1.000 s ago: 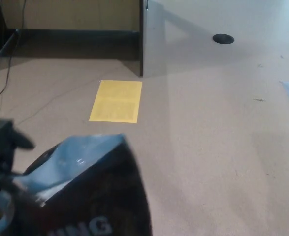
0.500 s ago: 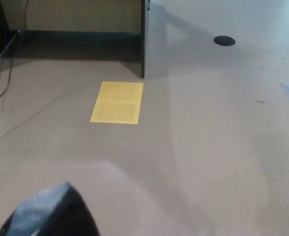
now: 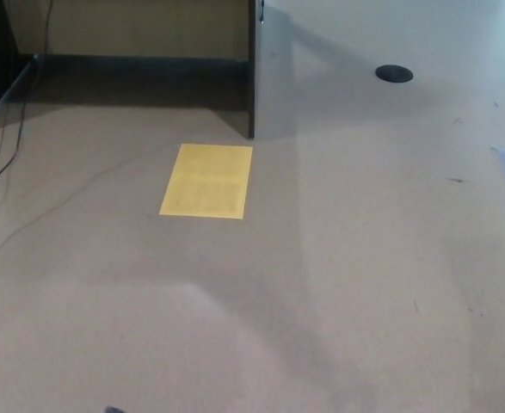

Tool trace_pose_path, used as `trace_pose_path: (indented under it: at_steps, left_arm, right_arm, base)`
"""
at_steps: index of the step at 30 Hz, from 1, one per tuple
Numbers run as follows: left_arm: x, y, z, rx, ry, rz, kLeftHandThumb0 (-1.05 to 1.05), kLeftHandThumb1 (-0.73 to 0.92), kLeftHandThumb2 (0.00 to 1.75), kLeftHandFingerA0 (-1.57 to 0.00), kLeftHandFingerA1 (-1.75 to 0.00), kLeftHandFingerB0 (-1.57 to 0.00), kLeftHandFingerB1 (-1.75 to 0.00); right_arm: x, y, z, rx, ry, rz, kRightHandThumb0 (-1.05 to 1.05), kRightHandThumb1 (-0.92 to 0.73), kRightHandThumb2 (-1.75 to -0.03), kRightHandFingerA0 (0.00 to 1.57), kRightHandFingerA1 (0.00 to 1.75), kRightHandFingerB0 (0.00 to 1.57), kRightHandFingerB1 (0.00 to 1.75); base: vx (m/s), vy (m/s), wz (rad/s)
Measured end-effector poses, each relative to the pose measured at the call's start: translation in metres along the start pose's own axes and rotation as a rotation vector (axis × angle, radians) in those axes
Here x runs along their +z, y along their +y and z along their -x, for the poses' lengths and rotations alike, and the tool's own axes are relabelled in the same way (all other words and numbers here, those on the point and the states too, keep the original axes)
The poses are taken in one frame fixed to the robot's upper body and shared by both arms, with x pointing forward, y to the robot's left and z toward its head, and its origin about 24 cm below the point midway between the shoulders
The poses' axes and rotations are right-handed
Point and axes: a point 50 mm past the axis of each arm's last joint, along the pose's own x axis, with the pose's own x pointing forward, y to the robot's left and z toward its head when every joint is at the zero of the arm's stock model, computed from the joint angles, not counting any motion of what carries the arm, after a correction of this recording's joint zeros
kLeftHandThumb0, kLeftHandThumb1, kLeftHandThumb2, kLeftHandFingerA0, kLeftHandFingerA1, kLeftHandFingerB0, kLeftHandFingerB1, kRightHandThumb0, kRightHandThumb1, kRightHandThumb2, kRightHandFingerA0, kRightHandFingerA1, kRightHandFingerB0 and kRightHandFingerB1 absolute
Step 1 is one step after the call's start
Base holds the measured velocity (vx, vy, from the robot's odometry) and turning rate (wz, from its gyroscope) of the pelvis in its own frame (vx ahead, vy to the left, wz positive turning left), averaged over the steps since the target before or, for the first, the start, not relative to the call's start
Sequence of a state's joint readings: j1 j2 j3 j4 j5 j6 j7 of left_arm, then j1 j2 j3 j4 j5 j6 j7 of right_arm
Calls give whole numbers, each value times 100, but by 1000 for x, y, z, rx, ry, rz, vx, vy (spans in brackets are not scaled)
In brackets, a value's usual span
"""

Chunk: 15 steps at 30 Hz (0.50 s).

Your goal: A person is holding a plastic bag and the robot extends its left hand to grab the bag by hooking its thumb into the holes at the top and brings its hand down by its side. Then it extends its arm again to hand the plastic bag back to the person.

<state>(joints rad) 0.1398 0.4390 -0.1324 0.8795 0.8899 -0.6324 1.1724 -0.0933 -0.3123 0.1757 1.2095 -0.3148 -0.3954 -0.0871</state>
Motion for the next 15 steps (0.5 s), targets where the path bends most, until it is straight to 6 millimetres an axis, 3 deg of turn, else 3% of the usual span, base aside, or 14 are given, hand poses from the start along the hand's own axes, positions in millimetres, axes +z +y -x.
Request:
trace_pose_path:
  at_steps: [6, 10, 13, 14, 15]
  left_arm:
    - [-24, 3, -11, -14, 66, -132, -4, 67, 63, -86, -171, -68, -142]
    - [-30, 3, -14, -21, 108, -159, -3, 64, 59, -89, -170, -72, -139]
    - [-31, 2, -16, -23, 117, -165, -3, 66, 63, -82, -166, -72, -140]
    - [-30, 2, -15, -22, 122, -164, -2, 53, 89, -112, -135, -89, -116]
    - [-30, 1, -15, -22, 128, -159, -2, 53, 89, -112, -135, -89, -116]
  right_arm:
    - [5, -4, -3, -9, -8, -10, -33, -68, -60, 73, 47, 65, 43]
    - [6, -5, -4, -11, -8, -11, -35, -68, -61, 76, 50, 65, 43]
    - [6, -5, -4, -12, -8, -10, -34, -68, -61, 77, 51, 64, 43]
    - [6, -5, -4, -11, -8, -8, -34, -68, -61, 76, 50, 64, 43]
    - [6, -5, -4, -10, -9, -7, -34, -68, -61, 76, 50, 64, 43]
  base:
    - [0, 0, 0]
    - [0, 0, 0]
    - [0, 0, 0]
    - [0, 0, 0]
    - [0, 0, 0]
